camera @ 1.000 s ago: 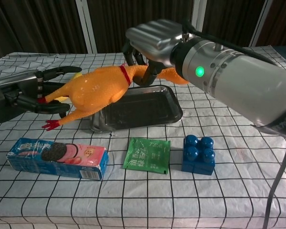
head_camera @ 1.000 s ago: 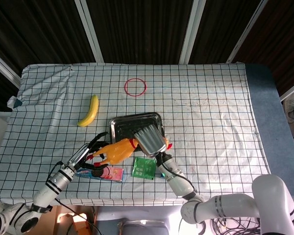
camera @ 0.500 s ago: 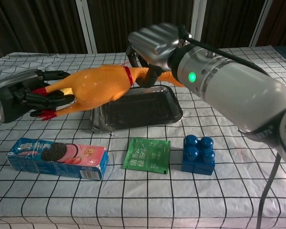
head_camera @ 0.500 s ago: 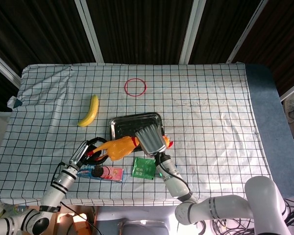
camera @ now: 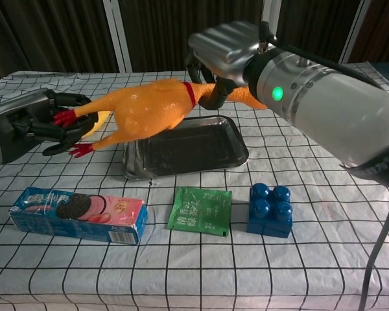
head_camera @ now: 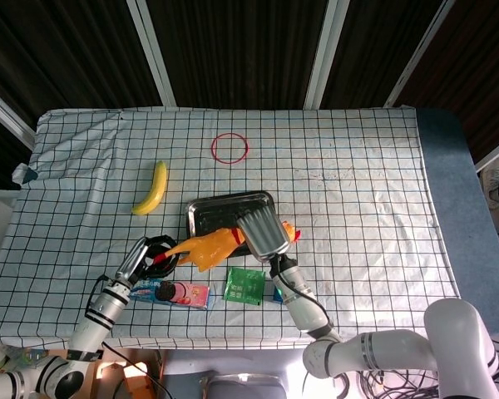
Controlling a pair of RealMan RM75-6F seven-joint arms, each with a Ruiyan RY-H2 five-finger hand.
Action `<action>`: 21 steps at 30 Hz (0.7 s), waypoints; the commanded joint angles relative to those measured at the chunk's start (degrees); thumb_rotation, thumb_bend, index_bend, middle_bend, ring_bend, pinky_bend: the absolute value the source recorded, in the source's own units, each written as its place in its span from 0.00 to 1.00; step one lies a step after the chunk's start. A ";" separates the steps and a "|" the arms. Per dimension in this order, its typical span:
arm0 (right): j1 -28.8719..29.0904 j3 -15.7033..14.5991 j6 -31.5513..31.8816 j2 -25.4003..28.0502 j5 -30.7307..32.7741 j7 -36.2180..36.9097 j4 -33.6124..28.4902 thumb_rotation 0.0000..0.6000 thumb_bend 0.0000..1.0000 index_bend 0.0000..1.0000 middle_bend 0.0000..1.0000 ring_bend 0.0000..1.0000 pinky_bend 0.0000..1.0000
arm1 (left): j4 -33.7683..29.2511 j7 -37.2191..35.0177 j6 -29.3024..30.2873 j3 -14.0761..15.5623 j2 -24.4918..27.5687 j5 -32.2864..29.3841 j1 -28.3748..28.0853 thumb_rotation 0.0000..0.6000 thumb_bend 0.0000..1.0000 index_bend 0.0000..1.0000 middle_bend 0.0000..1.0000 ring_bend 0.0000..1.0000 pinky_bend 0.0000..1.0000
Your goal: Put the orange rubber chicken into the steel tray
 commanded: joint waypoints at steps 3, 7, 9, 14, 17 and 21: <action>-1.22 -1.28 -0.30 2.64 -1.21 0.80 -0.66 1.00 0.55 0.98 0.76 0.72 0.75 | 3.12 -4.39 0.33 1.23 1.47 4.50 0.25 1.00 0.29 0.00 0.01 0.00 0.20; -2.16 -1.78 -0.43 4.66 -1.31 1.33 -0.50 1.00 0.55 0.98 0.76 0.72 0.75 | 4.26 -5.59 1.58 1.00 2.47 5.18 0.82 1.00 0.29 0.00 0.00 0.00 0.14; -2.73 -1.76 -0.60 5.69 -1.08 2.13 -0.12 1.00 0.55 0.98 0.76 0.72 0.75 | 4.48 -6.09 1.86 0.97 3.23 5.25 1.12 1.00 0.29 0.00 0.00 0.00 0.13; -3.96 -1.82 -1.33 7.59 -0.41 4.10 2.68 1.00 0.55 0.98 0.76 0.72 0.75 | 5.51 -4.53 3.54 1.38 5.69 5.86 2.36 1.00 0.29 0.00 0.00 0.00 0.08; -4.29 -1.76 -2.69 6.94 -1.06 7.49 6.45 1.00 0.55 0.98 0.76 0.72 0.75 | 6.05 -2.05 5.69 1.51 6.41 5.94 3.65 1.00 0.28 0.00 0.00 0.00 0.04; -4.17 -1.71 -4.79 2.95 -4.39 15.44 14.31 1.00 0.55 0.98 0.76 0.72 0.75 | 6.44 -0.36 6.40 1.84 7.01 5.77 4.55 1.00 0.28 0.00 0.00 0.00 0.03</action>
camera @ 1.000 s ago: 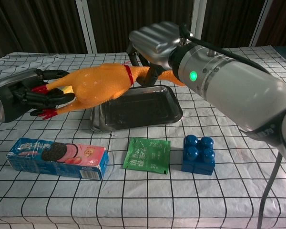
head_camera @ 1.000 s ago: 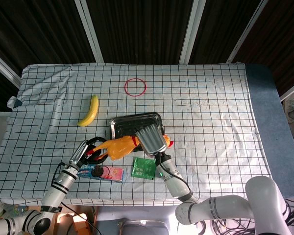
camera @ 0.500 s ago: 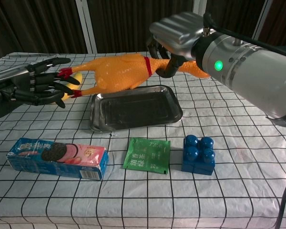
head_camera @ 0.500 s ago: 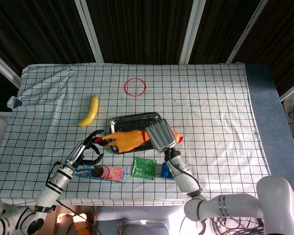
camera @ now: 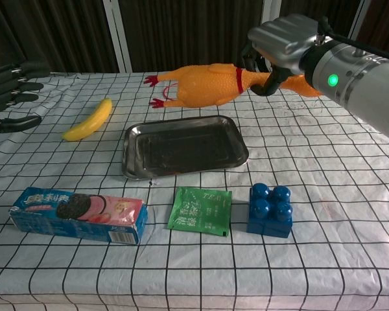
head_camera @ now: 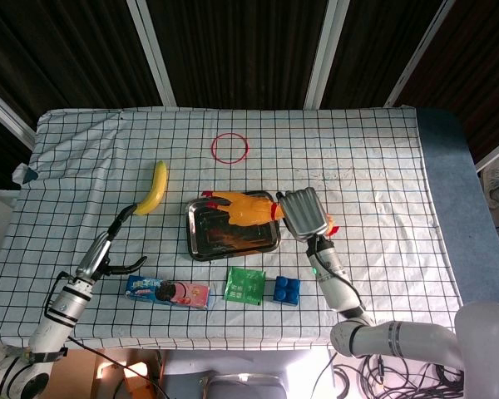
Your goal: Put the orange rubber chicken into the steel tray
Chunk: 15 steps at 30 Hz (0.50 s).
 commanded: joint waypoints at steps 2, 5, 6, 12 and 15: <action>0.17 0.13 -2.53 -6.56 -5.67 11.97 11.46 1.00 0.55 0.98 0.76 0.72 0.75 | 0.89 1.37 -0.03 0.25 0.36 -0.49 0.65 1.00 0.28 0.00 0.00 0.00 0.03; 0.88 -0.12 -2.73 -11.24 -9.74 18.25 18.42 1.00 0.55 0.98 0.76 0.72 0.75 | 2.04 1.88 -0.30 0.14 0.06 -0.98 0.80 1.00 0.28 0.00 0.00 0.00 0.02; 1.14 -0.35 -2.97 -12.44 -10.79 19.64 20.21 1.00 0.55 0.98 0.76 0.71 0.75 | 2.35 1.80 -0.42 0.11 0.00 -1.08 0.82 1.00 0.28 0.00 0.00 0.00 0.02; 2.46 -1.62 -7.00 -17.43 -13.37 22.32 27.22 1.00 0.55 0.82 0.71 0.63 0.71 | 4.24 -1.33 -1.67 -0.15 -0.22 -1.33 0.66 1.00 0.29 0.00 0.00 0.00 0.02; 2.69 -1.91 -8.93 -18.74 -13.86 23.07 29.23 1.00 0.53 0.58 0.54 0.49 0.63 | 5.54 -2.96 -2.11 -0.17 -0.59 -1.27 0.62 1.00 0.29 0.00 0.00 0.00 0.02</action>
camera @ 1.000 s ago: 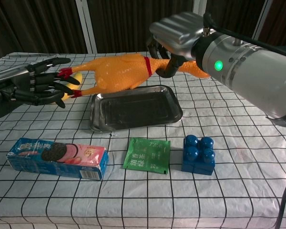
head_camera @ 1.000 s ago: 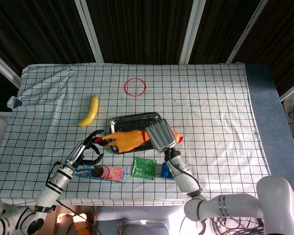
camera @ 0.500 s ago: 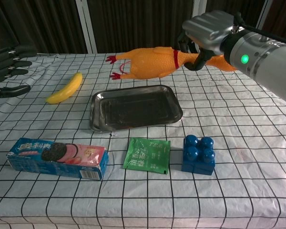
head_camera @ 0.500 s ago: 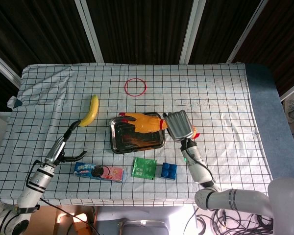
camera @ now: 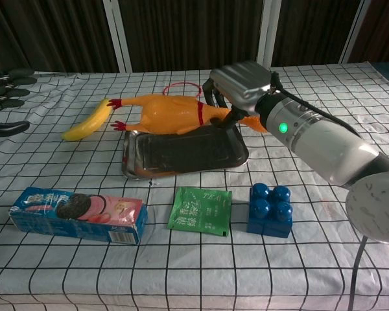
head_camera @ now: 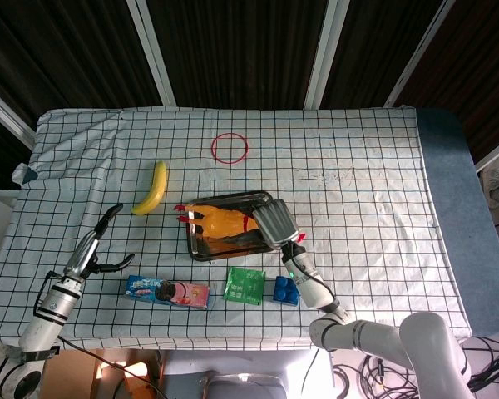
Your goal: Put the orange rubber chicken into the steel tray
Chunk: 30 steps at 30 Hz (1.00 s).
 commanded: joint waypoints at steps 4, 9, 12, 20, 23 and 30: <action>0.44 -0.32 -2.51 -2.81 -1.55 1.23 4.00 1.00 0.50 0.37 0.40 0.34 0.56 | 2.09 -1.82 -0.51 0.09 -0.59 0.20 0.14 1.00 0.29 0.00 0.00 0.00 0.02; -0.25 0.23 -2.68 -2.56 -2.01 1.34 4.97 1.00 0.48 0.19 0.28 0.22 0.33 | 1.44 -2.25 0.28 -0.11 -0.23 0.24 0.71 1.00 0.30 0.00 0.00 0.00 0.02; -0.80 1.10 -5.64 -0.97 1.14 -2.01 2.96 1.00 0.37 0.01 0.10 0.06 0.13 | 1.00 -2.28 0.45 -0.06 -0.08 0.52 0.83 1.00 0.30 0.00 0.00 0.00 0.03; -2.18 2.72 -8.52 3.41 7.44 -8.92 -1.97 1.00 0.27 0.00 0.00 0.00 0.00 | 0.50 -1.58 -0.23 -0.04 0.12 0.26 0.86 1.00 0.30 0.00 0.00 0.00 0.03; -2.37 3.00 -9.66 5.19 9.56 -11.00 -3.18 1.00 0.26 0.00 0.00 0.00 0.00 | 0.54 -1.80 -0.62 -0.15 0.18 0.15 0.74 1.00 0.30 0.00 0.00 0.00 0.03; -2.36 5.01 -11.49 8.54 15.62 -13.25 -5.04 1.00 0.14 0.00 0.00 0.00 0.00 | 0.95 -3.43 -1.85 -0.49 0.27 -0.30 0.37 1.00 0.30 0.00 0.00 0.00 0.03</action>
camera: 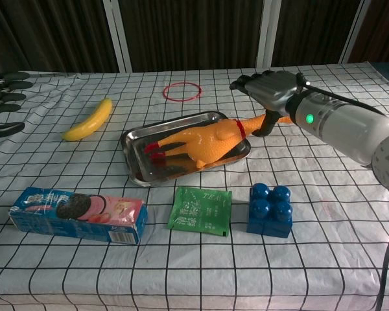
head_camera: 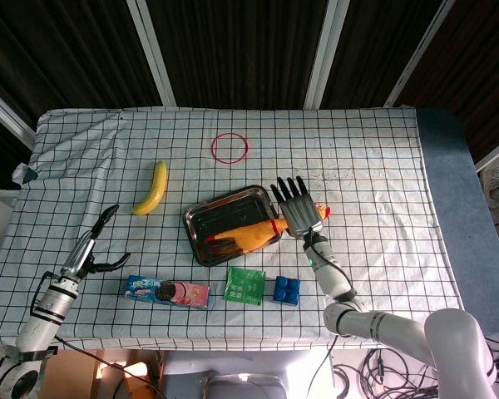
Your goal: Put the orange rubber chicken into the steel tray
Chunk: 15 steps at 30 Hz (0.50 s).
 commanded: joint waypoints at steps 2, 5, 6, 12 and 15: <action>0.24 1.99 -0.37 0.43 3.30 0.15 0.22 1.00 0.10 0.00 0.00 0.00 0.00 | 0.46 -1.20 -1.20 -0.23 -0.08 -0.38 -0.46 1.00 0.30 0.00 0.00 0.00 0.03; 0.87 3.34 1.54 -1.64 3.16 2.02 2.26 1.00 0.08 0.00 0.00 0.00 0.00 | 1.11 -1.46 -1.94 -0.51 -0.29 -0.77 -0.81 1.00 0.30 0.00 0.00 0.00 0.03; 1.13 3.58 1.90 -2.30 3.02 2.45 2.90 1.00 0.08 0.00 0.00 0.00 0.00 | 1.31 -1.50 -2.13 -0.63 -0.39 -0.93 -0.90 1.00 0.30 0.00 0.00 0.00 0.03; 3.11 4.58 2.92 -7.32 2.41 4.46 6.83 1.00 0.08 0.00 0.00 0.00 0.00 | 2.42 -1.95 -3.27 -1.17 -0.85 -1.71 -1.38 1.00 0.31 0.00 0.00 0.00 0.03; 4.15 4.66 3.00 -9.03 2.43 3.61 8.45 1.00 0.06 0.00 0.00 0.00 0.00 | 2.79 -2.33 -3.72 -1.42 -0.85 -2.17 -1.43 1.00 0.31 0.00 0.00 0.00 0.03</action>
